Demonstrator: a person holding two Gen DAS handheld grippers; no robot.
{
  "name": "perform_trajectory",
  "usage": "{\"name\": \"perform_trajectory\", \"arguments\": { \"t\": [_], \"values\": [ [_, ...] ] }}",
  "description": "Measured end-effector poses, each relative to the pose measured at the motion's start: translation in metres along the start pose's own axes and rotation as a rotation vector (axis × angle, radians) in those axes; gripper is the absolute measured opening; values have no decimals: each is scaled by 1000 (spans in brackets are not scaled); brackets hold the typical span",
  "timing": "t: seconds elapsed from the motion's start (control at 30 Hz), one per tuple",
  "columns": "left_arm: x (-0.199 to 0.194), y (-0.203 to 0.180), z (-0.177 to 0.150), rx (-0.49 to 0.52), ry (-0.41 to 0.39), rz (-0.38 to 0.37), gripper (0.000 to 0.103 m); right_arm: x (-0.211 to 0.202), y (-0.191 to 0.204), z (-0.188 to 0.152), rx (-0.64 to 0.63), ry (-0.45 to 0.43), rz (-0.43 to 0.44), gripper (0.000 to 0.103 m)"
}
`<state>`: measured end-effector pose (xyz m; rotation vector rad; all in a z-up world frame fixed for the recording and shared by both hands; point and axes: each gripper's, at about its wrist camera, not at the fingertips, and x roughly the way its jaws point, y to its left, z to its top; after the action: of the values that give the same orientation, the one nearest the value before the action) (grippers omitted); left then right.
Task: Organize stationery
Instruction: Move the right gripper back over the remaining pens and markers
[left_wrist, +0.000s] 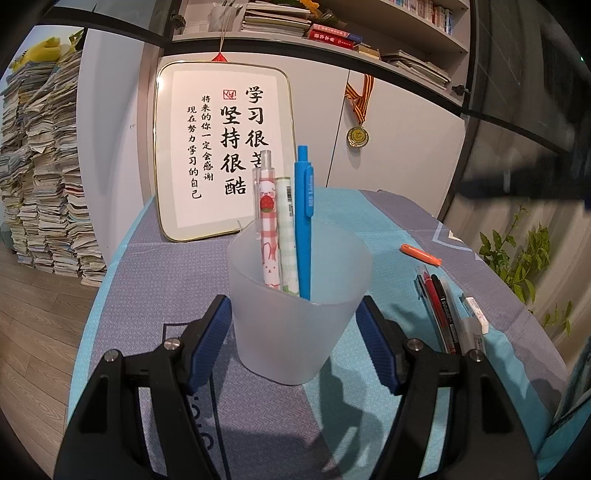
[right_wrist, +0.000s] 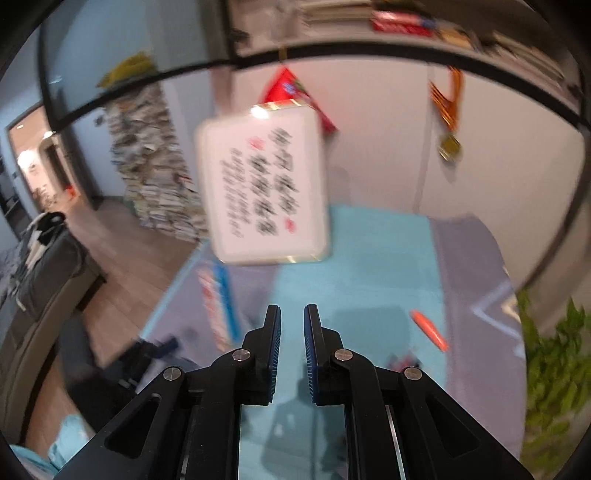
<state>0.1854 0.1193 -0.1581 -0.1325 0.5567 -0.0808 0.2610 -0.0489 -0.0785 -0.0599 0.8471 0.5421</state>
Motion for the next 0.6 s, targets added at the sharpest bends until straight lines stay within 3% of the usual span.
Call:
{"name": "perform_trajectory", "arguments": {
  "t": [0.2, 0.37, 0.6],
  "values": [
    [-1, 0, 1, 1, -2, -1, 69, 37, -57, -40, 161, 171, -79, 11],
    [-1, 0, 0, 2, -2, 0, 69, 42, -86, -70, 262, 228, -113, 11],
    [-1, 0, 0, 2, -1, 0, 69, 45, -102, -70, 317, 222, -122, 11]
  ]
}}
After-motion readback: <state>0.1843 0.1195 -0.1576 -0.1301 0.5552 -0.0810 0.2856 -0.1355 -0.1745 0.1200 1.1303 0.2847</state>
